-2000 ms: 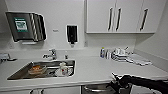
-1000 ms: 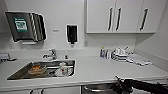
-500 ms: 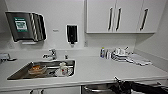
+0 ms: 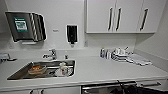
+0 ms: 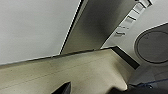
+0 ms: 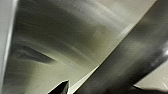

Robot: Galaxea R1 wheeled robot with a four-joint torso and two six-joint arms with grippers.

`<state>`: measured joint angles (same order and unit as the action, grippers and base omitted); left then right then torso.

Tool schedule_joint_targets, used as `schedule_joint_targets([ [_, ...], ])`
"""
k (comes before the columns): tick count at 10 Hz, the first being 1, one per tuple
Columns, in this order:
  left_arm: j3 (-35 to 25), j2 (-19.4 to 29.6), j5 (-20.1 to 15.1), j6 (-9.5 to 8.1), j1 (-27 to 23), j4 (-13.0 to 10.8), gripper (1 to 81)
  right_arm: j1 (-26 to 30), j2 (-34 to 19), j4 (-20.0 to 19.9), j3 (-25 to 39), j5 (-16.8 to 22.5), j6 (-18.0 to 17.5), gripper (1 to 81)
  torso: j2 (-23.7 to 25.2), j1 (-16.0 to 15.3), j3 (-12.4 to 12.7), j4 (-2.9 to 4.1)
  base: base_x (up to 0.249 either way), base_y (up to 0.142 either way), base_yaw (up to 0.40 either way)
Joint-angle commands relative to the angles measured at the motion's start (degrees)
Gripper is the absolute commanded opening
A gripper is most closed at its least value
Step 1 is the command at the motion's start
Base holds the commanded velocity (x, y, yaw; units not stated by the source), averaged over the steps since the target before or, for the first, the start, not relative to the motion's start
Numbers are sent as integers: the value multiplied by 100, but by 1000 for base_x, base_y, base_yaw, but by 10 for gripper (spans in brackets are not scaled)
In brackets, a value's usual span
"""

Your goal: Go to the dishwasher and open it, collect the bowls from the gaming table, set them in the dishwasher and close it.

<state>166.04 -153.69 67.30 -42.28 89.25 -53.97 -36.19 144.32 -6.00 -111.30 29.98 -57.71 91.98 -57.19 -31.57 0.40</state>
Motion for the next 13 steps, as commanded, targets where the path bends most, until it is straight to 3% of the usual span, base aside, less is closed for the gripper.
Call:
schedule_joint_targets([
  [1, 140, 206, 11, -17, -315, 62, 811, 318, -147, 459, 312, 1168, 208, 811, 0, 0, 0, 0, 0, 0, 0],
  [13, 140, 145, 2, -17, -324, 27, 811, -701, -94, 1513, 655, 1001, 251, 811, 2, 9, 18, 0, 0, 0, 0],
])
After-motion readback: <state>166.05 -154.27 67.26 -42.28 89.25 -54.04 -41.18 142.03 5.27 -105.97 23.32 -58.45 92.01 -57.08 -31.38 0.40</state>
